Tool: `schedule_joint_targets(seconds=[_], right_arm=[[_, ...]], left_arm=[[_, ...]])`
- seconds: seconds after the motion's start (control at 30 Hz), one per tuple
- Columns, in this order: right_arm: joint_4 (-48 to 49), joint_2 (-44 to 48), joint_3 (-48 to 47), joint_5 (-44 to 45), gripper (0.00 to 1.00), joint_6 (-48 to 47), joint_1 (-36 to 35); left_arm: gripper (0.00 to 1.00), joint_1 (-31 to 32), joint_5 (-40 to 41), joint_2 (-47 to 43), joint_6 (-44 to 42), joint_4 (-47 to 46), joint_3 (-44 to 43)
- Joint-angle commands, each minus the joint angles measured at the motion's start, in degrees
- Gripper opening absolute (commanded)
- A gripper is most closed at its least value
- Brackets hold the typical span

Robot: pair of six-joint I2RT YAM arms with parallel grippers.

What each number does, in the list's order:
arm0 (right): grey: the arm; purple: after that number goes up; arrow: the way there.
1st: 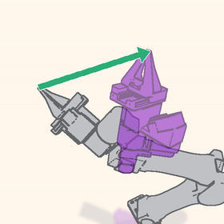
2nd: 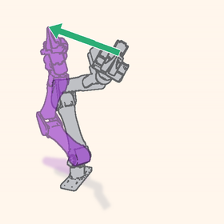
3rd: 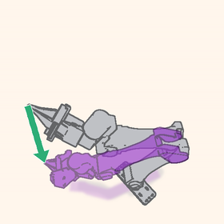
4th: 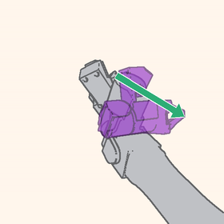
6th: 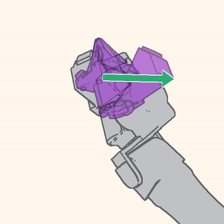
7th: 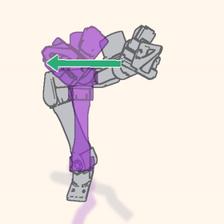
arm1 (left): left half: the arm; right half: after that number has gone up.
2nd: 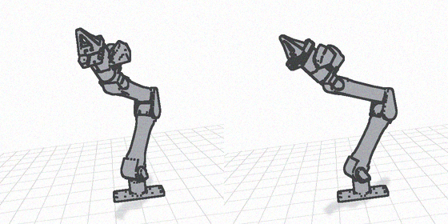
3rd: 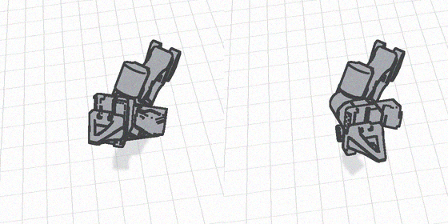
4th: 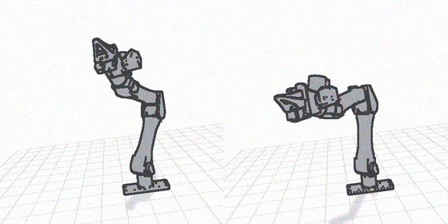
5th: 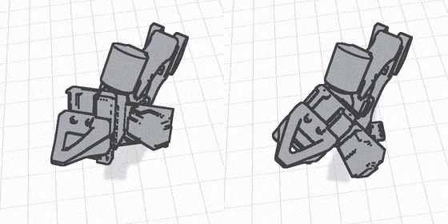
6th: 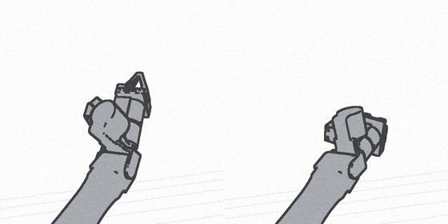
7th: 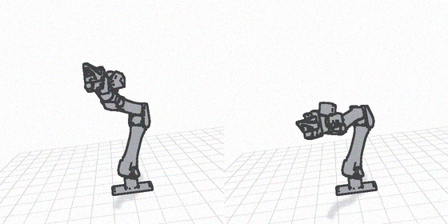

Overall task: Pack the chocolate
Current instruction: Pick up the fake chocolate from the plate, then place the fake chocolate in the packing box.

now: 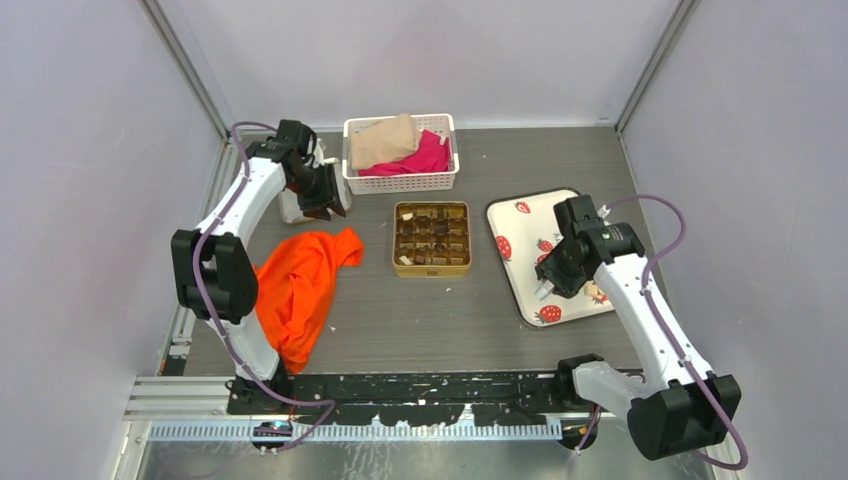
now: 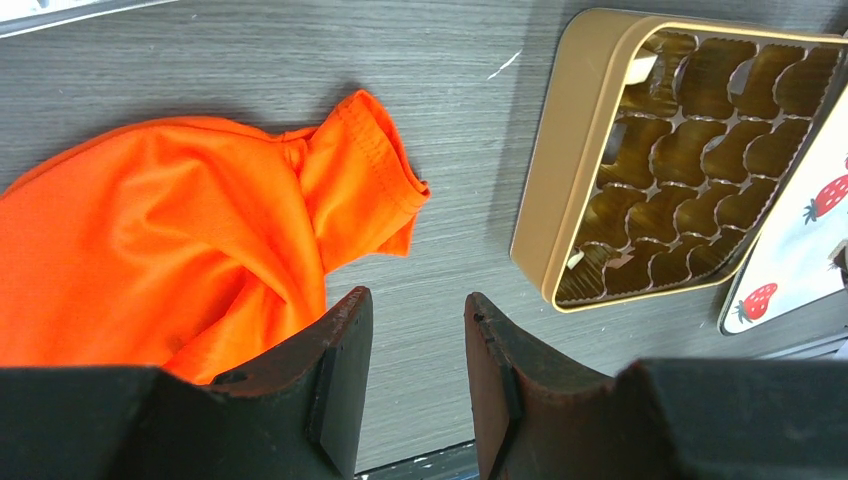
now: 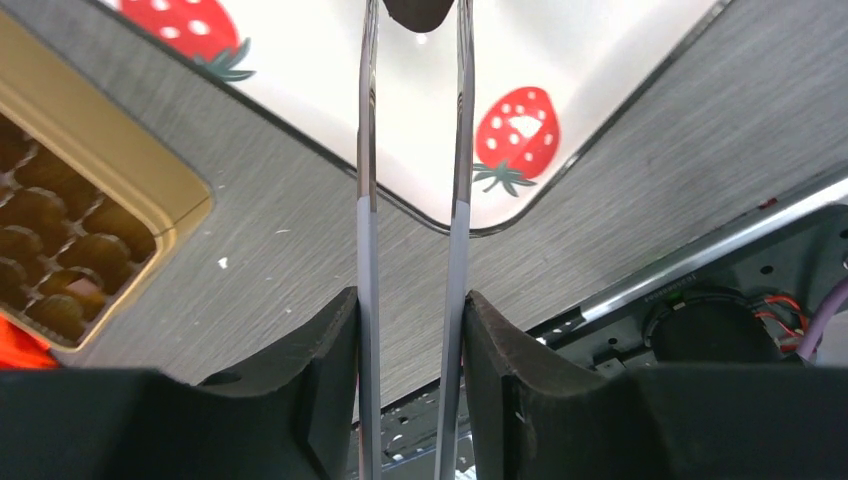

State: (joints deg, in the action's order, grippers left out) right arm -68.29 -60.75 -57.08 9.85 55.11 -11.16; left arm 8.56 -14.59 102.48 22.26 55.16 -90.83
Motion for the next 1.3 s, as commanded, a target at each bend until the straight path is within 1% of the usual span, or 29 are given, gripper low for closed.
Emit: schedule_joint_targets(seconds=[0.0,0.07,0.13,0.23,0.3,0.43,0.67,0.97,1.27], right_arm=[[3.29,-1.72,-6.77,-2.02,0.01,-4.43,-1.53],[5.41,-2.72,-9.09,-3.72,0.01,-6.02,-3.48],[7.72,-4.24,-11.89,-4.48,0.01,-7.66,-7.17],[10.02,-8.27,-16.84,-5.3,0.01,-11.48,-16.29],[11.26,-11.37,-19.36,-6.97,0.01,-13.73,-20.79],[12.62,-15.91,-20.95,-11.19,0.01,-15.24,-25.64],[13.69,-16.74,-19.46,-14.22,0.01,-15.83,-27.0],[14.3,-15.96,-17.07,-13.61,0.01,-14.95,-28.07],[14.03,-17.56,-16.5,-13.29,0.01,-15.43,-28.16]], left_arm=[[0.4,-0.38,-0.53,0.09,-0.22,-0.54,-3.02],[0.4,-0.38,-0.43,0.14,-0.2,-0.6,-3.19],[0.4,-0.38,-0.3,0.22,-0.2,-0.43,-3.43],[0.4,-0.38,-0.25,0.23,-0.11,-0.22,-3.48],[0.4,-0.38,-0.16,0.05,-0.11,-0.14,-3.48],[0.4,-0.46,0.11,-0.49,-0.11,-0.05,-3.1],[0.4,-0.55,0.33,-1.79,-0.22,-0.7,-1.62],[0.4,-0.64,0.28,-2.11,-0.14,-0.68,-0.76],[0.4,-0.65,0.7,-3.32,0.4,-1.36,0.65]])
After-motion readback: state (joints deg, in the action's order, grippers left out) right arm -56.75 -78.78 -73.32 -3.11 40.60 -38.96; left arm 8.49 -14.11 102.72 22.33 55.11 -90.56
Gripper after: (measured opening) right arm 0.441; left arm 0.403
